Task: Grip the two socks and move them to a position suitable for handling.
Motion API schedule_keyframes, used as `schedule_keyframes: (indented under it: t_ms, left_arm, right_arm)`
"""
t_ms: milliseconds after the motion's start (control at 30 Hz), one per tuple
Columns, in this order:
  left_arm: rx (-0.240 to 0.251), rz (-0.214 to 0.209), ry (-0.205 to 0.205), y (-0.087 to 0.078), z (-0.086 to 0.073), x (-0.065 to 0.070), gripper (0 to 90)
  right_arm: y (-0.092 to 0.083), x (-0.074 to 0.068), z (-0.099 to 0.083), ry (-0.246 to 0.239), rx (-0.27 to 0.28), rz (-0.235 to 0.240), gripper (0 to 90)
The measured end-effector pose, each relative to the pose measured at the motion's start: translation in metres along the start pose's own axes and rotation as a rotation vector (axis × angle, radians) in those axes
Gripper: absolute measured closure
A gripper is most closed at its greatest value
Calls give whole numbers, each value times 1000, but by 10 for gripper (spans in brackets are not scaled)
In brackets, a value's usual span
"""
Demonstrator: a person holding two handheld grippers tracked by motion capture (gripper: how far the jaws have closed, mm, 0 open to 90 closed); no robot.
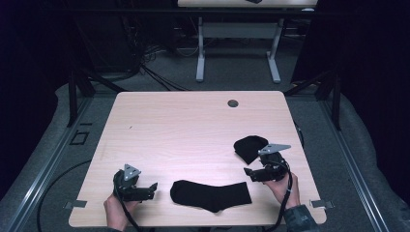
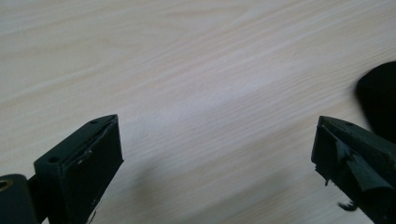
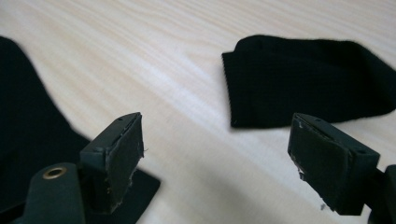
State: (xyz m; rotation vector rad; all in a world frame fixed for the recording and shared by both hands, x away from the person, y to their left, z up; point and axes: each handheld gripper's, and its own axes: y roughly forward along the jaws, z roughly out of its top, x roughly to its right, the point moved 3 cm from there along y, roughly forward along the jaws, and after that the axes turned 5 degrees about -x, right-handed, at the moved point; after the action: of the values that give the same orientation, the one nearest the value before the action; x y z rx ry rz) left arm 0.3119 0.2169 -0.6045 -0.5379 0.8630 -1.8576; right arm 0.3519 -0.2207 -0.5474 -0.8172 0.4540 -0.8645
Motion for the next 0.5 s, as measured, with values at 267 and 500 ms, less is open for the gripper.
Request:
schedule_keyframes:
  t_ms: [267, 500]
  left_arm:
    - [3, -1, -21, 8, -5, -4, 2]
    - [0, -12, 0, 9, -4, -6, 0]
  right_arm:
    - [19, 11, 23, -1, -26, -28, 191]
    - [44, 24, 44, 13, -58, -55, 221]
